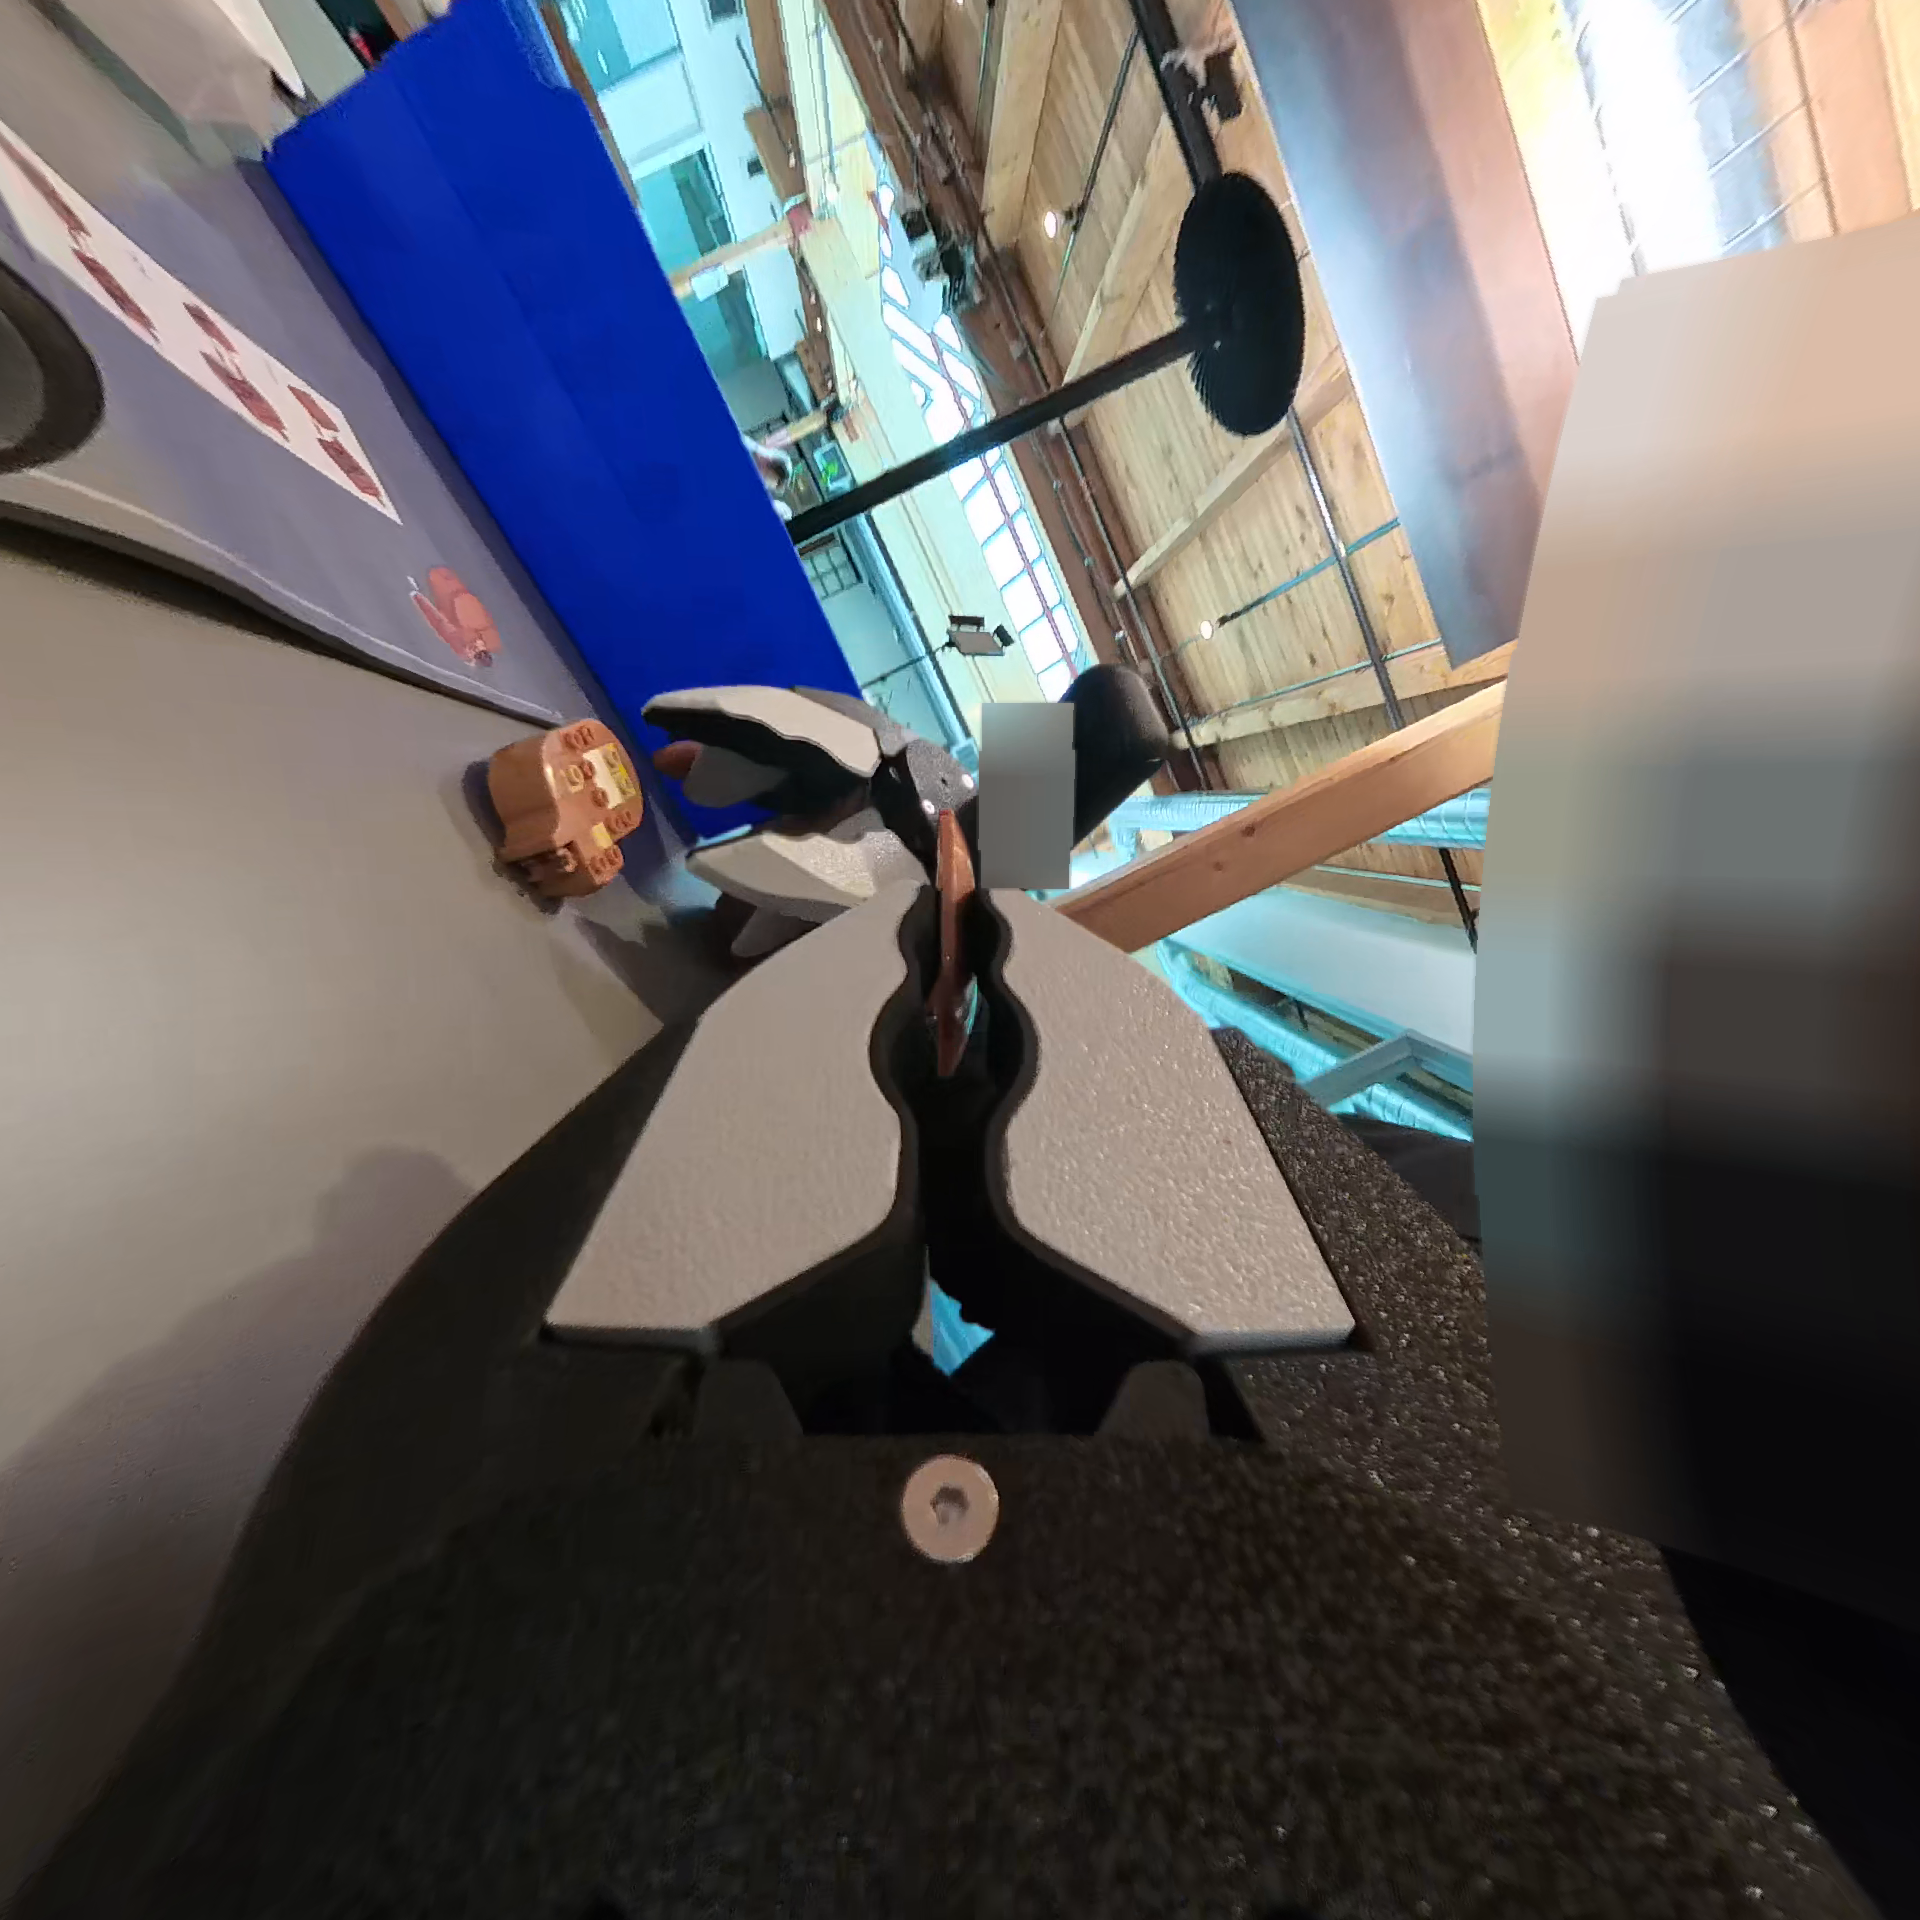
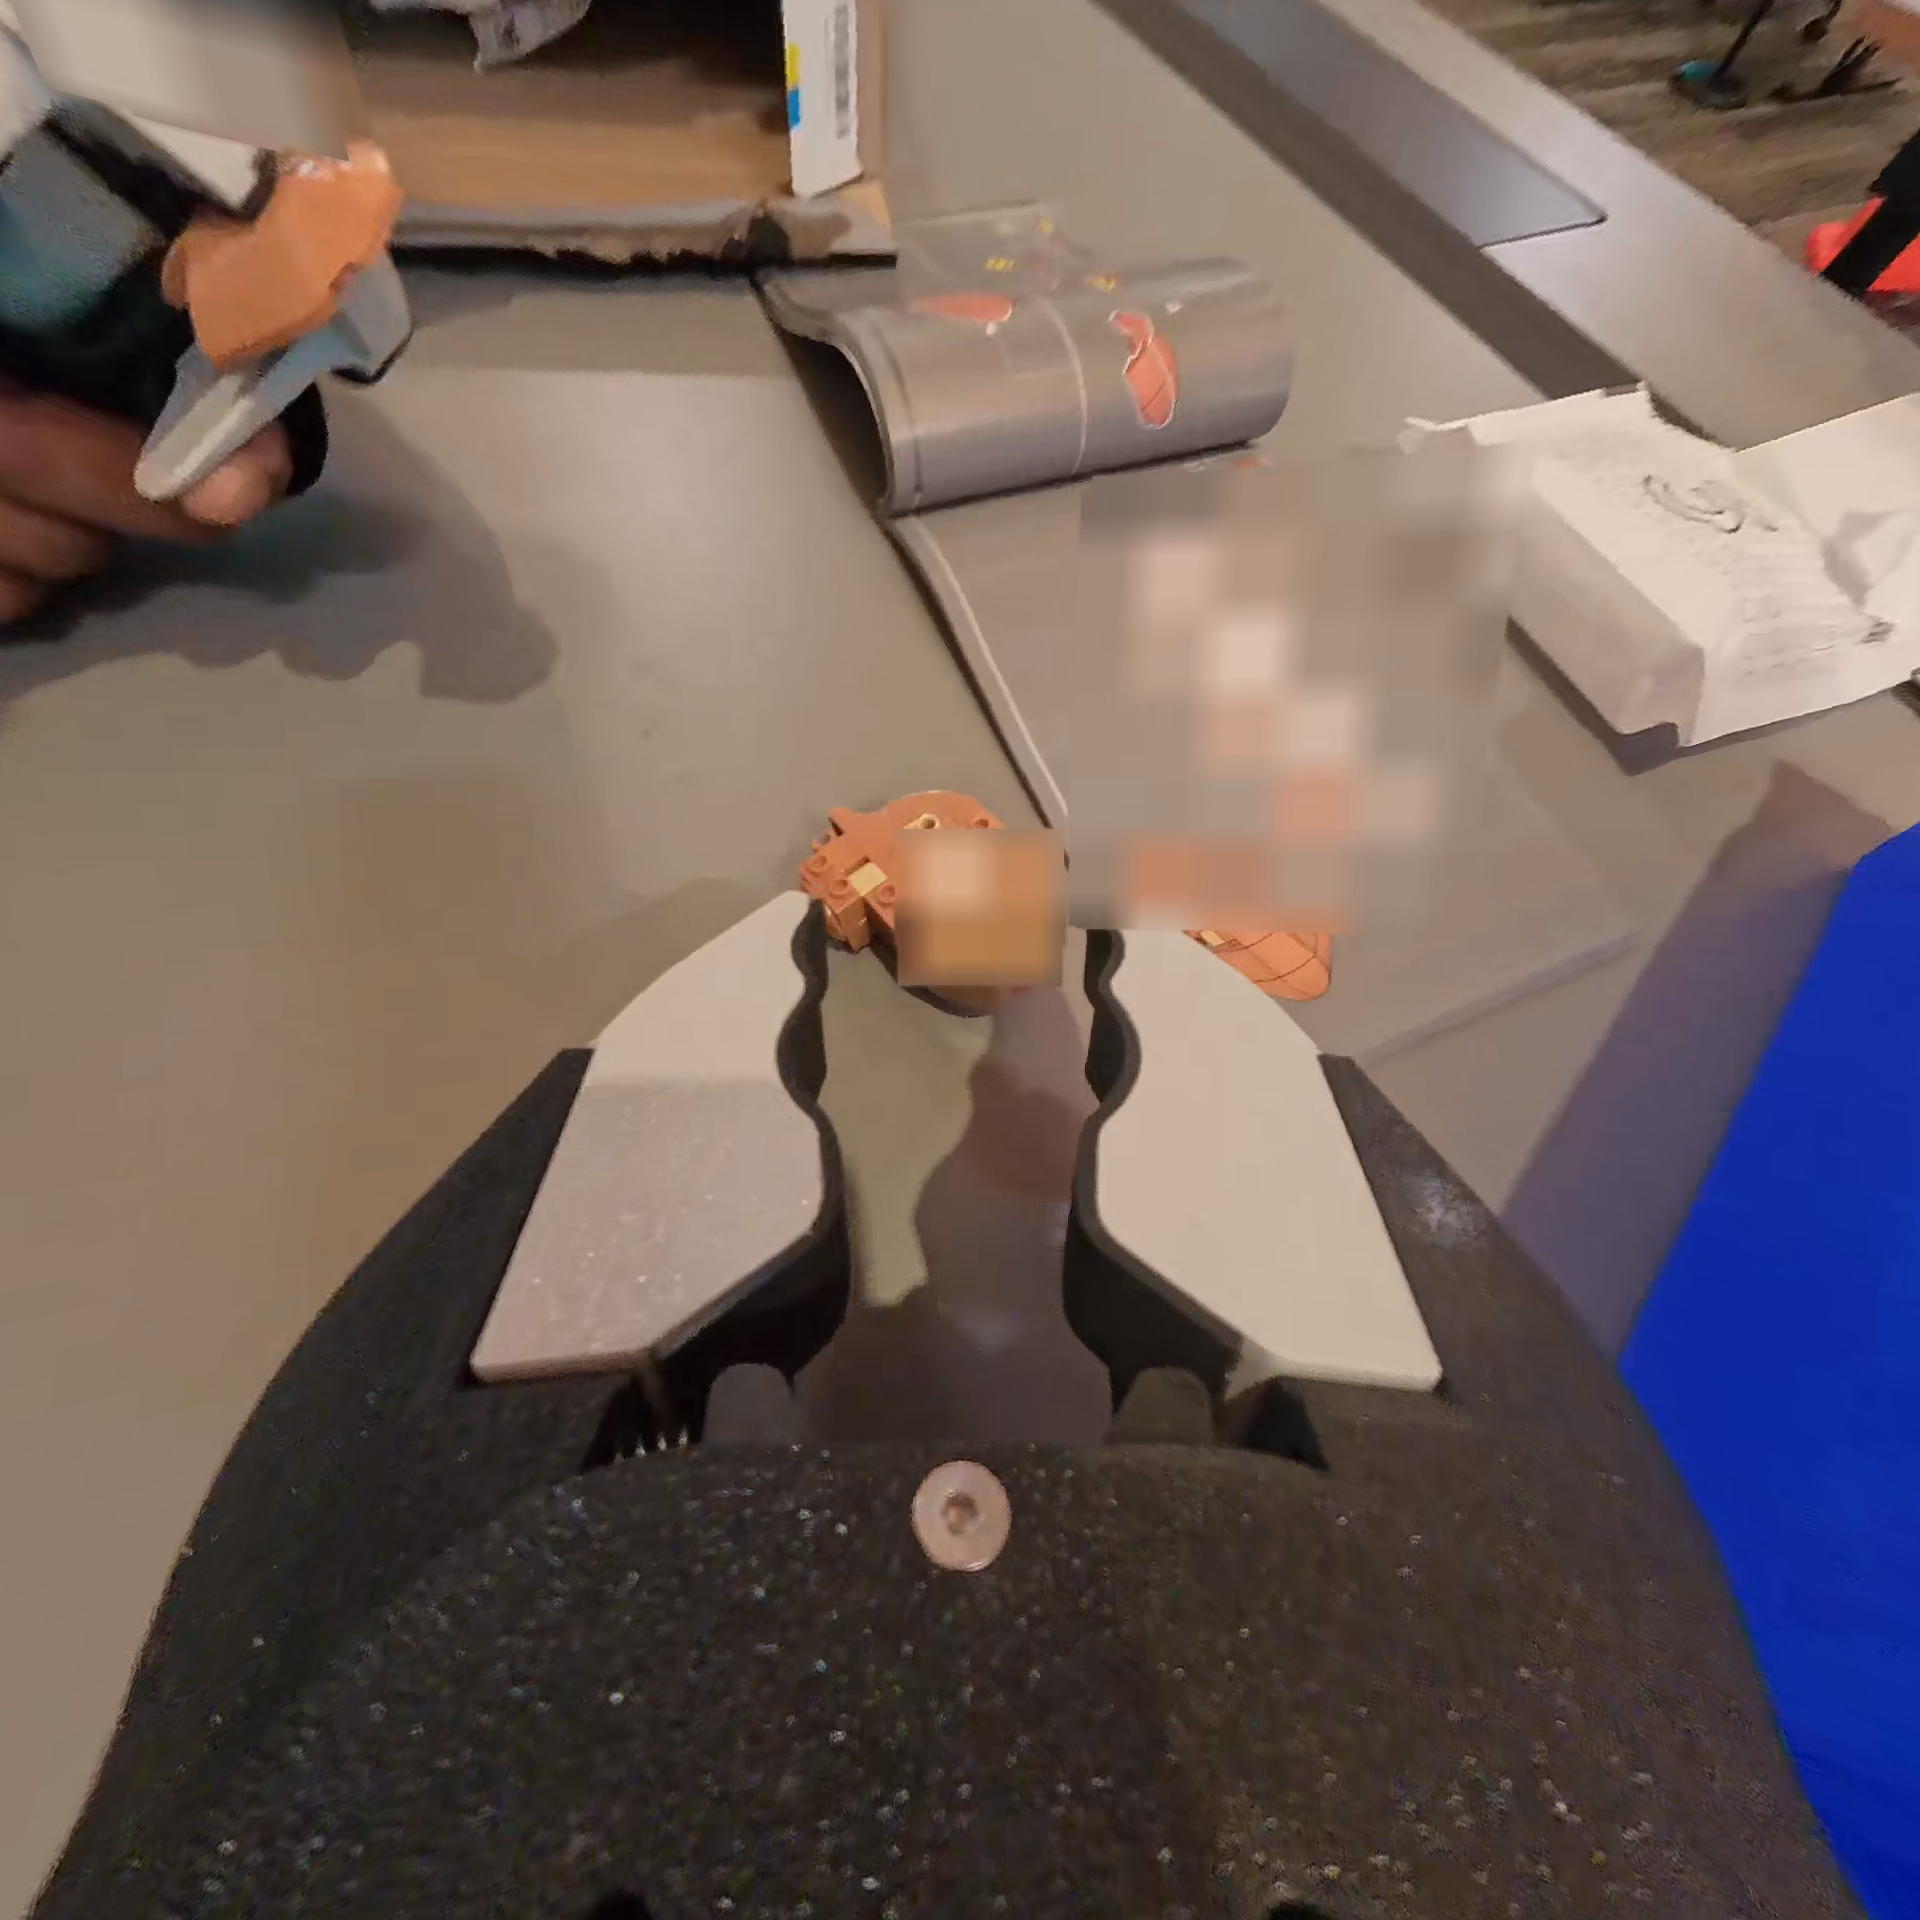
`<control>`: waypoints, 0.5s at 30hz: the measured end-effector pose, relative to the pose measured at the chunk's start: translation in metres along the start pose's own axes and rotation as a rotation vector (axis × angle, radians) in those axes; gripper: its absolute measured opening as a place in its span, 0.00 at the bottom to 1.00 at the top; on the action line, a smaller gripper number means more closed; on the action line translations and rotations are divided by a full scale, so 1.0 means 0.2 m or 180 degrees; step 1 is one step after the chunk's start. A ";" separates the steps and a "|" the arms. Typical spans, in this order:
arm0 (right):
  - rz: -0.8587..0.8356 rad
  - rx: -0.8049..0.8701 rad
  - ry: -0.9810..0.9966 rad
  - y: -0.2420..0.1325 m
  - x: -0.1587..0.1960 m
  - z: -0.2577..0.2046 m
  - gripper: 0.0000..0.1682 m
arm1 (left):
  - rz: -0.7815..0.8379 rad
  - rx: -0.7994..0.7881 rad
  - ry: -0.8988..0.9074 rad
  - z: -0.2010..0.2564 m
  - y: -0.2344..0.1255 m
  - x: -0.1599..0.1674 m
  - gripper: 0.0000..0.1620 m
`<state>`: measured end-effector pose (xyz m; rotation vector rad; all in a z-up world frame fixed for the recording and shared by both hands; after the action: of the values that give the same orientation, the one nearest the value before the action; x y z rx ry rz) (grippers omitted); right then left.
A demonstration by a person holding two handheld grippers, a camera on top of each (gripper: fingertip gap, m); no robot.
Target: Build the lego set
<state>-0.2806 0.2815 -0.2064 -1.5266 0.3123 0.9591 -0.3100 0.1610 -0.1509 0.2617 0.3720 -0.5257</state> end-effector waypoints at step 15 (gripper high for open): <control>-0.0376 0.0013 -0.0177 0.06 0.06 0.04 0.35 | -0.1159 -0.0071 0.0176 -0.01 0.26 -0.06 0.03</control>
<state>-0.2843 0.2891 -0.2224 -1.4950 0.1820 0.9053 -0.2934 0.2102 -0.1409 0.1874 0.4828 -0.8728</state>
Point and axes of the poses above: each gripper's, where its closed fingertips meet, y out along the fingers, x out of its underside, z = x × y across the jaws, the point moved 1 cm from there along -y, back along the fingers, and after that the axes turned 12 degrees about -z, right-handed, at the moved point
